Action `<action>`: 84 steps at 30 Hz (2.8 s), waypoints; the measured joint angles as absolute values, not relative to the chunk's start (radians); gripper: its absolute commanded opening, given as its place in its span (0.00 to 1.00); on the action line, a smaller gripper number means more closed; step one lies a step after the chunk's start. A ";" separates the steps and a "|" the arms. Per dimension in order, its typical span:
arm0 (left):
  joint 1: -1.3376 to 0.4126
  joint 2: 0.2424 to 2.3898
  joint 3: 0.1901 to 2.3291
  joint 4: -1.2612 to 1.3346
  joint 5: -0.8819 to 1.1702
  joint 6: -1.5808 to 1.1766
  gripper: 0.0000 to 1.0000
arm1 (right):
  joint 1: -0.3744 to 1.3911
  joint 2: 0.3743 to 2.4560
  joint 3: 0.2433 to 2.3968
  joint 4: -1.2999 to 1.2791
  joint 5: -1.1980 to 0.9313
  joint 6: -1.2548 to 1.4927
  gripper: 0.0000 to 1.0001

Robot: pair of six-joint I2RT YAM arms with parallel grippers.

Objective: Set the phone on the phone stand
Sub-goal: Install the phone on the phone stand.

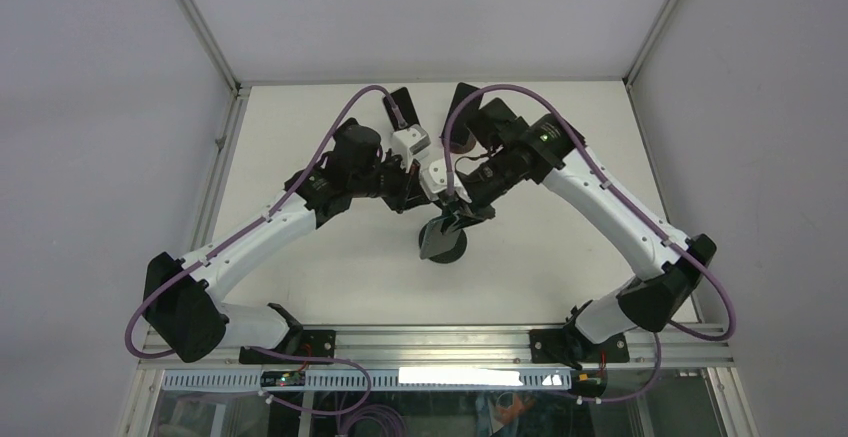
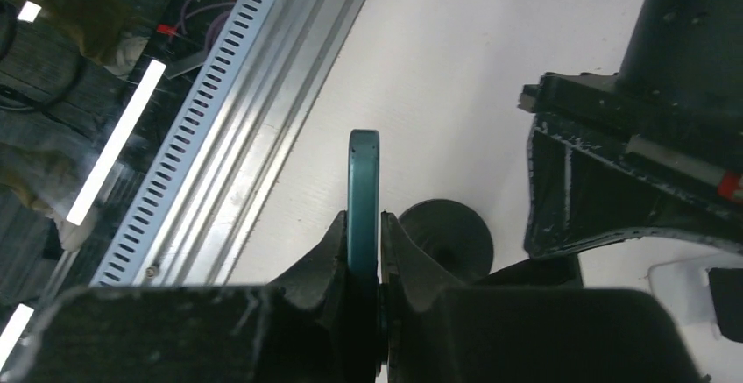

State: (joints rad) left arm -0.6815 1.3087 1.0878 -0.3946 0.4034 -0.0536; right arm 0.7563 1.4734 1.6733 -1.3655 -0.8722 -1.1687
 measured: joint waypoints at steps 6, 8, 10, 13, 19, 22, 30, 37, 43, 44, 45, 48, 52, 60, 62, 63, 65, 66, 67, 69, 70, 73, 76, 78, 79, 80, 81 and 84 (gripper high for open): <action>-0.688 1.309 1.088 -0.395 0.439 -0.027 0.00 | 0.757 1.563 1.679 -1.292 -0.871 -1.240 0.00; -0.688 1.309 1.087 -0.395 0.452 -0.016 0.00 | 0.757 1.584 1.679 -1.267 -0.868 -1.250 0.00; -0.689 1.309 1.087 -0.395 0.459 -0.013 0.00 | 0.757 1.599 1.679 -1.243 -0.863 -1.255 0.00; -0.692 1.309 1.085 -0.394 0.466 -0.008 0.00 | 0.757 1.612 1.679 -1.215 -0.847 -1.258 0.00; -0.695 1.308 1.080 -0.386 0.474 0.015 0.00 | 0.734 1.615 1.678 -1.190 -0.834 -1.257 0.00; -0.695 1.308 1.071 -0.363 0.472 0.017 0.00 | 0.709 1.599 1.654 -1.168 -0.848 -1.248 0.00; -0.702 1.308 1.066 -0.355 0.469 0.022 0.00 | 0.705 1.533 1.621 -1.162 -0.845 -1.182 0.00; -0.708 1.308 1.066 -0.353 0.456 0.024 0.00 | 0.704 1.514 1.622 -1.165 -0.819 -1.140 0.00; -0.714 1.308 1.064 -0.345 0.436 0.033 0.00 | 0.706 1.514 1.621 -1.169 -0.775 -1.080 0.00; -0.714 1.308 1.063 -0.343 0.434 0.033 0.00 | 0.706 1.514 1.621 -1.170 -0.766 -1.066 0.00; -0.715 1.308 1.062 -0.340 0.429 0.033 0.00 | 0.706 1.513 1.621 -1.167 -0.756 -1.051 0.00; -0.721 1.308 1.047 -0.313 0.419 0.033 0.00 | 0.702 1.504 1.607 -1.151 -0.732 -1.009 0.00; -0.724 1.307 1.023 -0.279 0.418 0.033 0.00 | 0.682 1.475 1.560 -1.109 -0.714 -0.960 0.00; -0.735 1.304 0.997 -0.219 0.398 0.032 0.00 | 0.613 1.435 1.485 -1.039 -0.711 -0.853 0.00; -0.735 1.299 0.989 -0.203 0.397 0.027 0.00 | 0.604 1.420 1.460 -1.018 -0.710 -0.832 0.00; -0.736 1.294 0.984 -0.195 0.395 0.021 0.00 | 0.601 1.414 1.450 -1.011 -0.706 -0.821 0.00; -0.735 1.282 0.979 -0.194 0.376 0.015 0.00 | 0.593 1.404 1.435 -1.019 -0.671 -0.800 0.00; -0.730 1.276 0.978 -0.191 0.363 0.014 0.00 | 0.583 1.398 1.420 -1.039 -0.649 -0.788 0.00; -0.723 1.273 0.978 -0.189 0.348 0.012 0.00 | 0.574 1.396 1.414 -1.046 -0.641 -0.778 0.00; -0.715 1.269 0.977 -0.181 0.321 0.010 0.00 | 0.564 1.391 1.413 -1.052 -0.607 -0.760 0.00; -0.713 1.269 0.977 -0.178 0.313 0.010 0.00 | 0.558 1.391 1.412 -1.056 -0.591 -0.751 0.00; -0.713 1.269 0.969 -0.170 0.303 0.010 0.00 | 0.546 1.389 1.409 -1.059 -0.563 -0.731 0.00; -0.713 1.269 0.956 -0.150 0.305 0.004 0.00 | 0.545 1.388 1.409 -1.068 -0.565 -0.728 0.00; -0.712 1.267 0.938 -0.123 0.308 -0.008 0.00 | 0.545 1.388 1.409 -1.075 -0.586 -0.730 0.00; -0.712 1.267 0.928 -0.111 0.313 -0.012 0.00 | 0.545 1.388 1.409 -1.079 -0.597 -0.730 0.00; -0.713 1.267 0.919 -0.100 0.317 -0.015 0.00 | 0.546 1.388 1.409 -1.093 -0.614 -0.731 0.00; -0.713 1.267 0.913 -0.094 0.319 -0.017 0.00 | 0.547 1.388 1.409 -1.107 -0.624 -0.731 0.00; -0.713 1.266 0.889 -0.051 0.327 -0.031 0.00 | 0.558 1.389 1.413 -1.150 -0.665 -0.743 0.00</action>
State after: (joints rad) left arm -0.7128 1.2663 0.8886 -0.0505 0.3267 -0.0315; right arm 0.5583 1.3888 1.4132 -1.1503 -0.6651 -0.7429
